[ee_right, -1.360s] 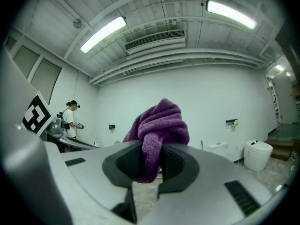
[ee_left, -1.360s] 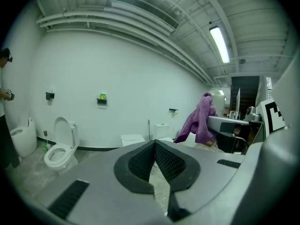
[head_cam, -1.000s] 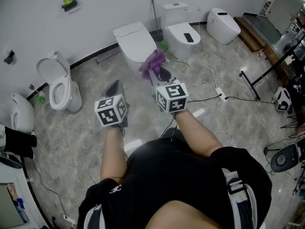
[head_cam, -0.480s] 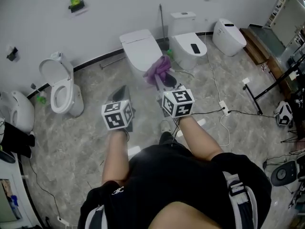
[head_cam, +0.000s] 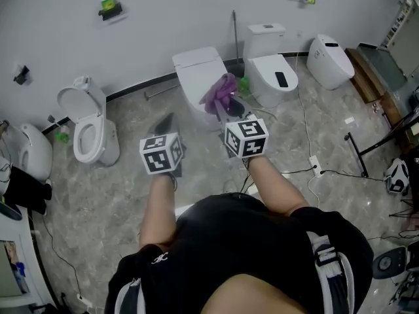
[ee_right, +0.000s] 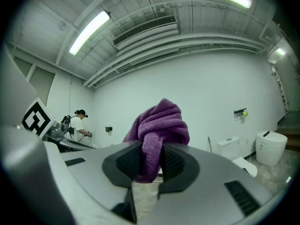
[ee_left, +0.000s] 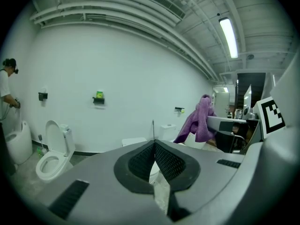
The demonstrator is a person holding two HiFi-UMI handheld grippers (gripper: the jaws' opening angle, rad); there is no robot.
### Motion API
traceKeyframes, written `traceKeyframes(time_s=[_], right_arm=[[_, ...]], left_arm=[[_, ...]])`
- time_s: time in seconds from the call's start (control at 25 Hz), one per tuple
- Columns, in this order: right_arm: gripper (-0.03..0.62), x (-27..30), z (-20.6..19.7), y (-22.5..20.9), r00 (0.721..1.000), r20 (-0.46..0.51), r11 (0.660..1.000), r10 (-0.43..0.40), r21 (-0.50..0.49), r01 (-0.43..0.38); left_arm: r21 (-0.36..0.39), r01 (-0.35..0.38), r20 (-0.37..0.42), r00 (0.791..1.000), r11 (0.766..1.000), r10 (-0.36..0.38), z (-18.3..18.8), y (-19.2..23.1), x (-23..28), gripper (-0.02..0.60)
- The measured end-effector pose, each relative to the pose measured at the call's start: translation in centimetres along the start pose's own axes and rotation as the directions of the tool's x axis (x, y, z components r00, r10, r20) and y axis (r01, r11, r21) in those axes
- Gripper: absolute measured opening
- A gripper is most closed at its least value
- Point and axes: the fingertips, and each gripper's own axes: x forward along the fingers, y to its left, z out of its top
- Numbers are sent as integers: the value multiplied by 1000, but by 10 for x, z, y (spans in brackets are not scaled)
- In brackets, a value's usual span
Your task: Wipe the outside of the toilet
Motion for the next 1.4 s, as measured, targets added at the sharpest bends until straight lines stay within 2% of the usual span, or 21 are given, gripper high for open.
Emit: traceKeyframes(time_s=[0.4, 0.56, 0.72, 1.08, 1.28, 1.4], right_arm=[[81, 86, -4, -112, 998, -46, 999, 34, 32, -33], [80, 112, -3, -147, 995, -62, 996, 84, 48, -81], [80, 134, -4, -176, 993, -66, 994, 97, 48, -94], [80, 198, -28, -197, 987, -106, 992, 123, 33, -121], [80, 269, -38, -212, 986, -125, 993, 112, -19, -115], [80, 318, -35, -220, 981, -138, 988, 138, -53, -146]], left_arm=[[16, -25, -35, 999, 1000, 25, 42, -17, 136, 8], [12, -50, -34, 998, 999, 50, 53, -23, 178, 8], [-10, -77, -47, 996, 997, 76, 52, -17, 206, 8], [-38, -86, -71, 994, 996, 83, 52, 17, 272, 8], [-42, -60, -86, 995, 997, 56, 60, 57, 337, 8], [-54, -56, -83, 995, 997, 52, 78, 88, 379, 8]])
